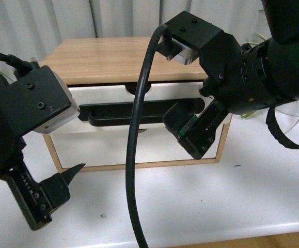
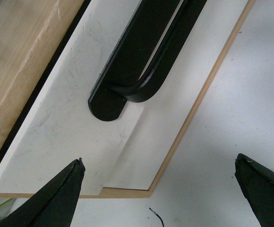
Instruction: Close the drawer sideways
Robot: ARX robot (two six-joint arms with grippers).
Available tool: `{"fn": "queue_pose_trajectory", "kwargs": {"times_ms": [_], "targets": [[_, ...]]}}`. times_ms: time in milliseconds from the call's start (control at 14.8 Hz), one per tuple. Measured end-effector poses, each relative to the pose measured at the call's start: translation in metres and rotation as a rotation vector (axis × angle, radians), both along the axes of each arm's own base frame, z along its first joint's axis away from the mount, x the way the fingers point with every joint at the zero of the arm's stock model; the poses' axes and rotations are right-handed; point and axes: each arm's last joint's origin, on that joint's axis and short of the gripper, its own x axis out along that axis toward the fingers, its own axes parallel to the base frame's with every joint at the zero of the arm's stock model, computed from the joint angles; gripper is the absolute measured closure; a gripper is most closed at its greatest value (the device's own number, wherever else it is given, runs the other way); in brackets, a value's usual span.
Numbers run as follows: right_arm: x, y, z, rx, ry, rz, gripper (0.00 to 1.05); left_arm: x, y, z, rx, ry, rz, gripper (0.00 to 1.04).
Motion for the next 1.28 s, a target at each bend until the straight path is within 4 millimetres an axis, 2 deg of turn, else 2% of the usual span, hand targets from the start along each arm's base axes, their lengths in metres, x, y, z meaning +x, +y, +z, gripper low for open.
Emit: {"fn": "queue_pose_trajectory", "kwargs": {"times_ms": [135, 270, 472, 607, 674, 742, 809, 944, 1079, 1146, 1281], "targets": [[0.016, 0.002, -0.003, 0.003, 0.001, 0.001, 0.07, 0.02, -0.003, -0.001, 0.003, -0.016, 0.02, 0.07], [0.02, 0.003, -0.005, 0.003, 0.008, 0.005, 0.07, 0.038, -0.006, -0.004, 0.01, -0.02, 0.034, 0.07], [0.02, 0.0, -0.004, 0.014, 0.011, 0.01, 0.07, 0.038, -0.008, -0.007, 0.012, -0.005, 0.033, 0.07], [0.008, -0.01, -0.004, 0.003, 0.013, 0.003, 0.07, 0.021, -0.006, 0.001, -0.011, -0.022, 0.03, 0.07], [-0.006, -0.02, -0.004, -0.003, 0.021, -0.005, 0.07, 0.009, -0.003, 0.005, -0.025, -0.036, 0.032, 0.07], [-0.074, -0.05, 0.02, 0.076, -0.126, -0.103, 0.07, -0.056, 0.016, 0.021, -0.141, -0.046, 0.074, 0.07], [-0.122, -0.073, 0.021, 0.145, -0.187, -0.267, 0.07, -0.096, 0.039, 0.035, -0.263, -0.056, 0.162, 0.07], [-0.177, -0.103, 0.016, 0.254, -0.259, -0.544, 0.07, -0.141, 0.067, 0.043, -0.425, -0.088, 0.283, 0.07], [-0.212, -0.116, 0.006, 0.395, -0.331, -0.714, 0.07, -0.168, 0.087, 0.035, -0.609, -0.124, 0.377, 0.07], [-0.218, -0.118, 0.007, 0.439, -0.39, -0.766, 0.07, -0.172, 0.092, 0.036, -0.684, -0.145, 0.423, 0.07], [-0.218, -0.118, 0.006, 0.447, -0.388, -0.786, 0.07, -0.172, 0.091, 0.035, -0.728, -0.12, 0.418, 0.07]]}}
